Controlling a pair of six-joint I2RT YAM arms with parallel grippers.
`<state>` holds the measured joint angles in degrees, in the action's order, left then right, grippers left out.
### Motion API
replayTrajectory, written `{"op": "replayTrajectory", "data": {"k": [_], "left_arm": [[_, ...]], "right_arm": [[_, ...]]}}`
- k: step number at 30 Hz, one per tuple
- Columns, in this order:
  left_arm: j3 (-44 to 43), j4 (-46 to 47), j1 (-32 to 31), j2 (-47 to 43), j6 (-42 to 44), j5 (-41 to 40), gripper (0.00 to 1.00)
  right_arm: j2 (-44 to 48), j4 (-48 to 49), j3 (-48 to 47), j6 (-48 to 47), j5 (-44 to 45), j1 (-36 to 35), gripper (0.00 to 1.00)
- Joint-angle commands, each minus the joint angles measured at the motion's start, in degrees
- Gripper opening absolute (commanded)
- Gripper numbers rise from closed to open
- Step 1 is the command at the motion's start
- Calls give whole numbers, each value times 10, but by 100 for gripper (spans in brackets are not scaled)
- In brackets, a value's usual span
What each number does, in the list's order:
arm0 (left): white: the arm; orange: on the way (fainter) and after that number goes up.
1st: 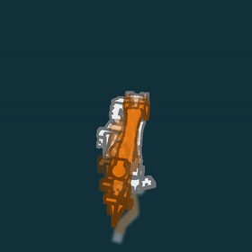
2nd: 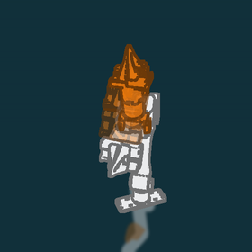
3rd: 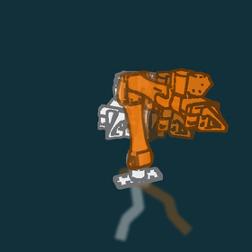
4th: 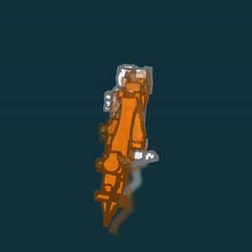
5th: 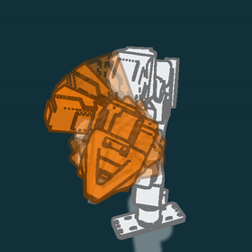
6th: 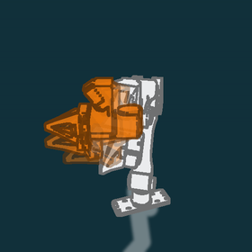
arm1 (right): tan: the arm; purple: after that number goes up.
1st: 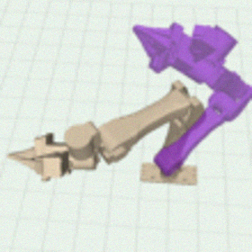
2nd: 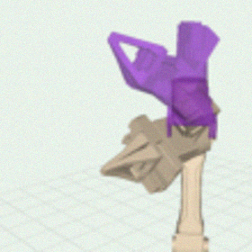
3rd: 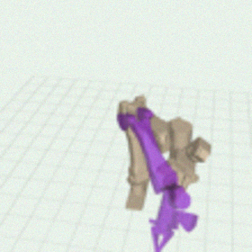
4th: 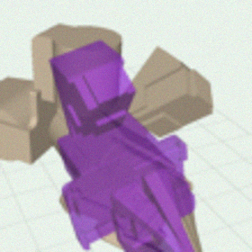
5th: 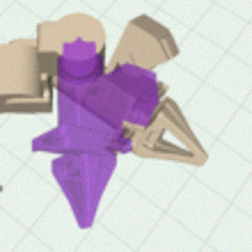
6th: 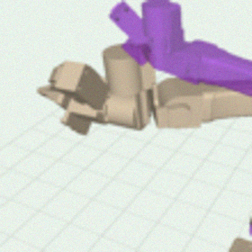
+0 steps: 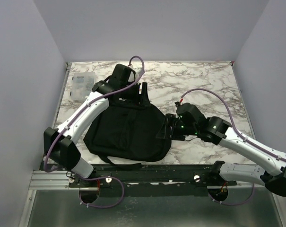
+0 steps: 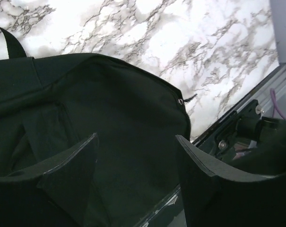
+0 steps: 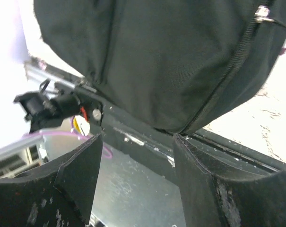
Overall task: Pack the student bag
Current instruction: Zip the student bag at the center of the board.
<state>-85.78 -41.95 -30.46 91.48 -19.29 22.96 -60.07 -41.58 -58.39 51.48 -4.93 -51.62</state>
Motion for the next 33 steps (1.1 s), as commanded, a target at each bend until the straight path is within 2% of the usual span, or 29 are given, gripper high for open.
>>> {"op": "replayTrajectory", "data": {"k": [1,5,8,18,25,27,30,31,33], "left_arm": [[79,18,-11,-136,-18,-2,68],[148,23,-27,-221,-34,-4,70],[191,27,-33,-267,-47,4,70],[262,35,-37,-342,-61,10,70],[269,37,-37,-353,-64,21,70],[269,36,-37,-359,-65,22,70],[269,31,-37,-365,-66,21,70],[268,29,-37,-367,-66,22,70],[268,24,-37,-370,-66,24,70]], "right_arm": [[-31,-25,10,101,121,-9,64],[-55,-40,9,119,174,-8,60],[-75,-11,22,128,160,-9,49],[-125,-22,19,123,164,-10,52],[-128,42,53,133,158,-10,51],[-131,66,60,136,153,-11,47],[-129,103,65,139,145,-11,36],[-127,112,63,136,139,-11,27],[-124,124,58,135,120,-11,17]]}}
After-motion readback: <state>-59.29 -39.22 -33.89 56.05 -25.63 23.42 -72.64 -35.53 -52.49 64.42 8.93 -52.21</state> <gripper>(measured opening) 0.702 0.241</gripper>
